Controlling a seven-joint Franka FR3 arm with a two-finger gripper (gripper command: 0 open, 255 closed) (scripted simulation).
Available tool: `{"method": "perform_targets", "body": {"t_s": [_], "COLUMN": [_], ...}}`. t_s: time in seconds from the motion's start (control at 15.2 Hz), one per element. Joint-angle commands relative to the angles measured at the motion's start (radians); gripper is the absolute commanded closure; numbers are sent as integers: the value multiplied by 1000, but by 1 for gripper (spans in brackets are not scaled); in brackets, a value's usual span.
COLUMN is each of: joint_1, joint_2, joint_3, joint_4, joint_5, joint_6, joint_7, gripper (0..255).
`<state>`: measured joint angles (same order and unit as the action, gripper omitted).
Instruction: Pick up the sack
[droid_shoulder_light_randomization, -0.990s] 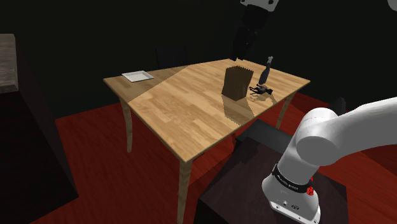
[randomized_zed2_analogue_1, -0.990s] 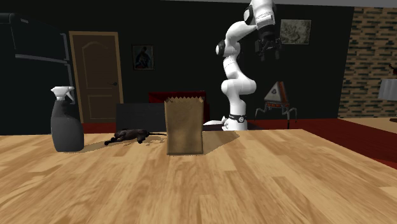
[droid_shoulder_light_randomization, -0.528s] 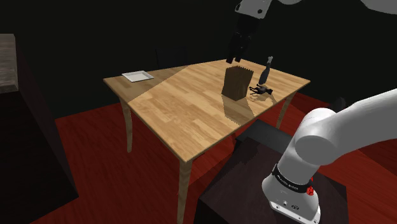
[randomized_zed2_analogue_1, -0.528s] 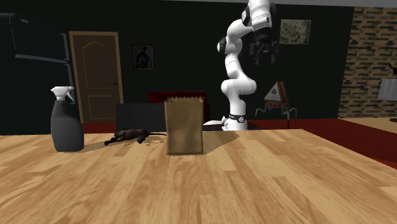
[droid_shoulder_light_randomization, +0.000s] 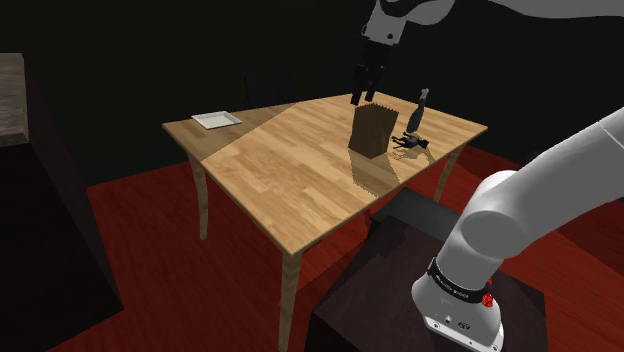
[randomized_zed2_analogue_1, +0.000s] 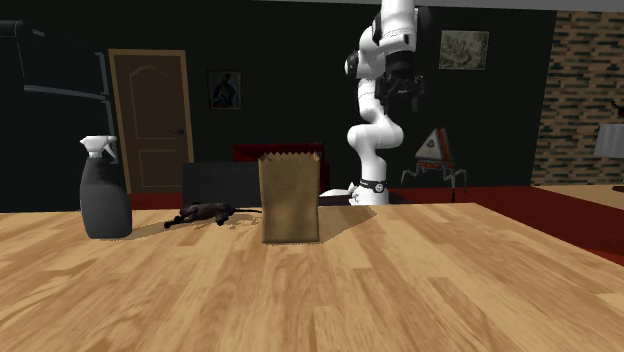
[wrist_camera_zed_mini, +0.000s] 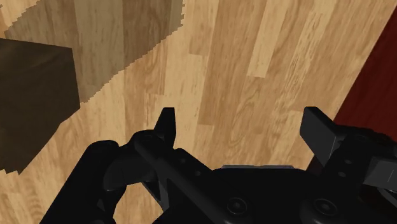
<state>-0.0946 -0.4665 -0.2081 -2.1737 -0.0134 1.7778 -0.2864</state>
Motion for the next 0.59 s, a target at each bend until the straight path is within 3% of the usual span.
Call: {"method": "perform_targets", "body": {"t_s": [0.0,0.53], "joint_1": [-12,-55], "joint_2": [54,300], "joint_3": [-24,-109], "joint_4": [26,178], "joint_5": [-15,-40], "joint_6": [22,91], "joint_7": [-21,-98], "gripper": [0,0]}}
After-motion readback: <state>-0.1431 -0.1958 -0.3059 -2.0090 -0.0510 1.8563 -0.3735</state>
